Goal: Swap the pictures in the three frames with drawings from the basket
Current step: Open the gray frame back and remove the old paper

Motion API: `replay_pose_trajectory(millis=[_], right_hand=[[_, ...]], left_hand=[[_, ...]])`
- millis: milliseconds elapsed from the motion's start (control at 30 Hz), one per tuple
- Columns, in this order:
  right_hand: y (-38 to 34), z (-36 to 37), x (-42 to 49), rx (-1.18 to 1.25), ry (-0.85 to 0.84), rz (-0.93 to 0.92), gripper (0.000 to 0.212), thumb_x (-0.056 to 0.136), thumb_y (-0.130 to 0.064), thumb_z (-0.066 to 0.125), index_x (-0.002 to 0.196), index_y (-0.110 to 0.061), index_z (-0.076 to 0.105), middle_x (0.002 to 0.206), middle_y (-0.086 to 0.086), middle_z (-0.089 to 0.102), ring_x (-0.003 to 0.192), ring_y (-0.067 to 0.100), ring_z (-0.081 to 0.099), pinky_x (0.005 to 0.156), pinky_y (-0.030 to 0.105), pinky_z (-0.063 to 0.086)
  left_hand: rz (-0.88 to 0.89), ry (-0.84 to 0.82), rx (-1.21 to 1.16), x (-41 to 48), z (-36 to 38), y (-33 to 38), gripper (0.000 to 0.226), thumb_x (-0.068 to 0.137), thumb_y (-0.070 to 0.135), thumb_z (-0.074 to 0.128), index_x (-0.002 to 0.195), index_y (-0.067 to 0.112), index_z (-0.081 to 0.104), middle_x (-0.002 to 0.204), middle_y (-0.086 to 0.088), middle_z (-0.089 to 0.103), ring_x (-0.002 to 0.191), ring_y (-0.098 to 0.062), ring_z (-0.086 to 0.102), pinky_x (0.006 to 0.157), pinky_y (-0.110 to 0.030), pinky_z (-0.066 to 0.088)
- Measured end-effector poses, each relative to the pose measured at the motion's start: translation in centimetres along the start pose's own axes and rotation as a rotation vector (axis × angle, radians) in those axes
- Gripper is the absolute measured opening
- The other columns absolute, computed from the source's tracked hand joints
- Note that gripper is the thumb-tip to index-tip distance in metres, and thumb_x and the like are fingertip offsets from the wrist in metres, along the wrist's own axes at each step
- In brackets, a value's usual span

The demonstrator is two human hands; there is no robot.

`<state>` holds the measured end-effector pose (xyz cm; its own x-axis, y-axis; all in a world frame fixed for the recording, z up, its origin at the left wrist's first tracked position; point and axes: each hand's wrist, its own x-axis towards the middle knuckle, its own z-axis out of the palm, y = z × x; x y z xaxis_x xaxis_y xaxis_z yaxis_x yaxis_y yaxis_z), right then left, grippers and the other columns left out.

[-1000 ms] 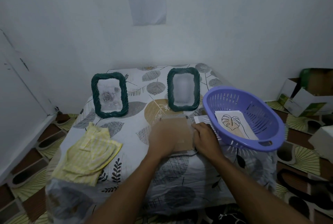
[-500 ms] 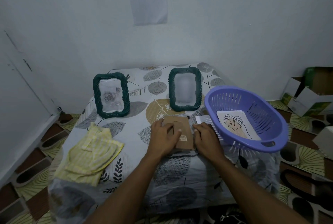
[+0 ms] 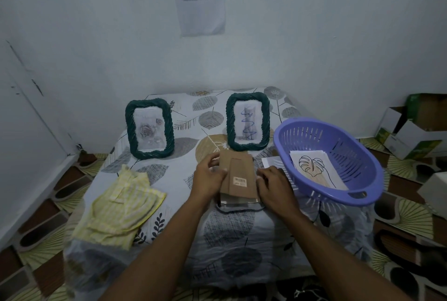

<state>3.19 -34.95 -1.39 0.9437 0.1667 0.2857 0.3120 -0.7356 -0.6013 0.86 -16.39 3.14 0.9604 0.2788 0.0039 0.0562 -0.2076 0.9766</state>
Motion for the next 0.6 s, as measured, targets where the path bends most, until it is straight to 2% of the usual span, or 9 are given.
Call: replay_pose_trajectory(millis=[133, 267, 367, 500, 600], right_hand=[[-0.2, -0.1, -0.4, 0.042, 0.007, -0.020, 0.038, 0.096, -0.027, 0.047, 0.133, -0.020, 0.053, 0.115, 0.000, 0.055, 0.108, 0.016, 0.049, 0.089, 0.029, 0.039], [-0.2, -0.2, -0.4, 0.042, -0.010, -0.051, 0.033, 0.095, -0.027, 0.051, 0.127, -0.023, 0.061, 0.113, 0.000, 0.055, 0.106, 0.015, 0.049, 0.089, 0.029, 0.040], [-0.1, -0.1, -0.3, 0.015, -0.018, -0.059, 0.030, 0.095, -0.027, 0.052, 0.122, -0.021, 0.065, 0.115, 0.000, 0.055, 0.107, 0.014, 0.049, 0.091, 0.029, 0.040], [-0.1, 0.1, -0.3, -0.030, -0.009, -0.055, 0.031, 0.095, -0.028, 0.052, 0.121, -0.020, 0.066, 0.115, 0.001, 0.056, 0.108, 0.017, 0.049, 0.093, 0.030, 0.040], [-0.2, 0.0, -0.3, -0.047, -0.019, -0.039, 0.034, 0.094, -0.031, 0.049, 0.122, -0.020, 0.065, 0.115, 0.002, 0.056, 0.109, 0.019, 0.049, 0.094, 0.032, 0.040]], left_hand=[[-0.064, 0.047, -0.098, 0.4, -2.4, -1.0, 0.045, 0.084, 0.003, 0.065, 0.124, 0.021, 0.055, 0.109, -0.006, 0.066, 0.101, -0.024, 0.063, 0.086, -0.049, 0.055], [-0.089, 0.116, -0.077, 0.9, -5.8, -2.2, 0.043, 0.084, 0.002, 0.067, 0.123, 0.018, 0.056, 0.099, -0.010, 0.069, 0.096, -0.027, 0.066, 0.084, -0.049, 0.055], [-0.093, 0.162, -0.039, 0.9, -8.6, -3.1, 0.040, 0.085, -0.001, 0.064, 0.122, 0.013, 0.056, 0.102, -0.013, 0.068, 0.093, -0.025, 0.065, 0.077, -0.041, 0.056], [-0.041, 0.220, 0.171, 0.3, -11.0, -4.2, 0.029, 0.084, 0.001, 0.061, 0.110, 0.014, 0.064, 0.103, -0.011, 0.068, 0.088, -0.021, 0.064, 0.075, -0.030, 0.053], [-0.009, 0.275, 0.422, 0.1, -11.1, -4.5, 0.031, 0.087, 0.009, 0.058, 0.118, 0.006, 0.064, 0.114, -0.012, 0.067, 0.098, -0.025, 0.063, 0.086, -0.030, 0.048]])
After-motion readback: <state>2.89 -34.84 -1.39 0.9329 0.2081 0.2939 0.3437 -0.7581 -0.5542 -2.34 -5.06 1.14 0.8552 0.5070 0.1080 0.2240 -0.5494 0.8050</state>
